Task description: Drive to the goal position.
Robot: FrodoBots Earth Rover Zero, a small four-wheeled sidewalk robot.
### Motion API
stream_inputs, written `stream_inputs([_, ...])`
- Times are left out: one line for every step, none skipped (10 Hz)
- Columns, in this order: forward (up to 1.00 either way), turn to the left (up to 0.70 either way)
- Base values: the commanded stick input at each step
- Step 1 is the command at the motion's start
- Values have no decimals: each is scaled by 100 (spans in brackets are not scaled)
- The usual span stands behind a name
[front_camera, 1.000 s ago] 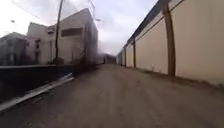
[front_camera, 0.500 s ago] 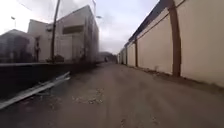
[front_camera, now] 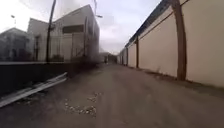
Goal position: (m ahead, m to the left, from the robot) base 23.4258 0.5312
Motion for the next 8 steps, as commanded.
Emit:
stream_inputs([50, 0])
stream_inputs([50, 0])
stream_inputs([50, 0])
stream_inputs([50, 0])
stream_inputs([50, 0])
stream_inputs([50, 0])
stream_inputs([50, 0])
stream_inputs([50, 0])
